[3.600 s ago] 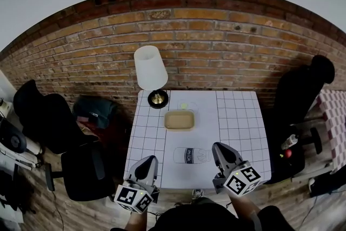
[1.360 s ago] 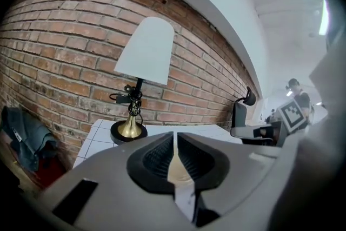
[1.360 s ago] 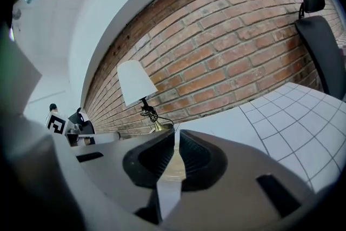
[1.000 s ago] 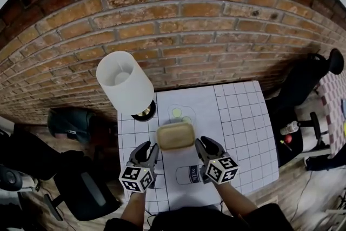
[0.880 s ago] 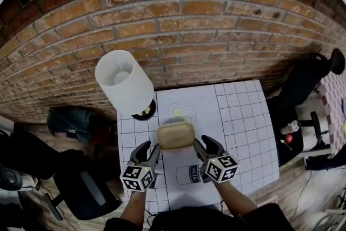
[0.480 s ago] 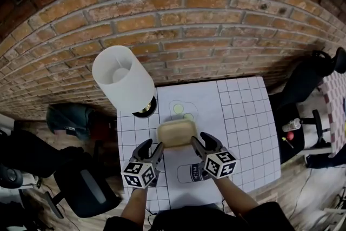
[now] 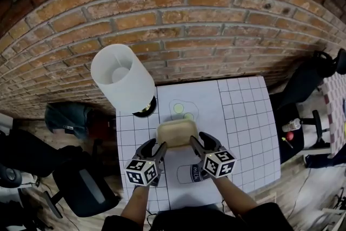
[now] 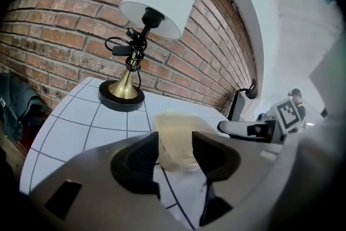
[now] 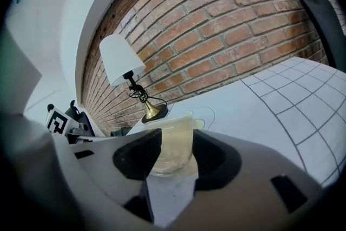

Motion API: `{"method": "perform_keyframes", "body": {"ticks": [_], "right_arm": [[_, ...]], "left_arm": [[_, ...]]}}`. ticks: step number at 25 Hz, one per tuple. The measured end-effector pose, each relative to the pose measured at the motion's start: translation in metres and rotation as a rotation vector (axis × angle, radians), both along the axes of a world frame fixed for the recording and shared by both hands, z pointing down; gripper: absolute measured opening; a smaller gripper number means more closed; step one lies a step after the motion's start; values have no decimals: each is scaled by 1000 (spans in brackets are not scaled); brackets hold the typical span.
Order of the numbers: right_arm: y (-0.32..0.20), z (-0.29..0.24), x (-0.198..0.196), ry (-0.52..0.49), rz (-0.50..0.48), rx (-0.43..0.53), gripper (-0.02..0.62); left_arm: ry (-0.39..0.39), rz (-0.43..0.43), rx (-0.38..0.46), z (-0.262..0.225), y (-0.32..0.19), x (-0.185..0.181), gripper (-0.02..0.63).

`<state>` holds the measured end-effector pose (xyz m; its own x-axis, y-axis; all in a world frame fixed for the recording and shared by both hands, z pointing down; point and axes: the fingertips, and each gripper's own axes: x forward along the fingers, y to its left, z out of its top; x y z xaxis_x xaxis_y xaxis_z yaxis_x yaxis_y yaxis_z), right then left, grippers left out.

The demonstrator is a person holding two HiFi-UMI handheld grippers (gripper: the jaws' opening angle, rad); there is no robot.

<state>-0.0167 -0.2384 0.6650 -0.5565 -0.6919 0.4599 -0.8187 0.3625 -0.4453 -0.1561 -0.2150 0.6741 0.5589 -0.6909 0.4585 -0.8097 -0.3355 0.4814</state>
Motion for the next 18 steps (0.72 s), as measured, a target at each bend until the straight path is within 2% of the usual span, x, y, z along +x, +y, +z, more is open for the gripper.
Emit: {"method": "perform_keyframes", "body": {"ticks": [14,18], "right_arm": [[-1,1,1,-9,-5,-8,158],[-1,-4,2,-22,0,1,135]], "left_arm": [[33,-10,-1,-4,-1,3,186],[51,-26,8,-9,-1,0,185]]}}
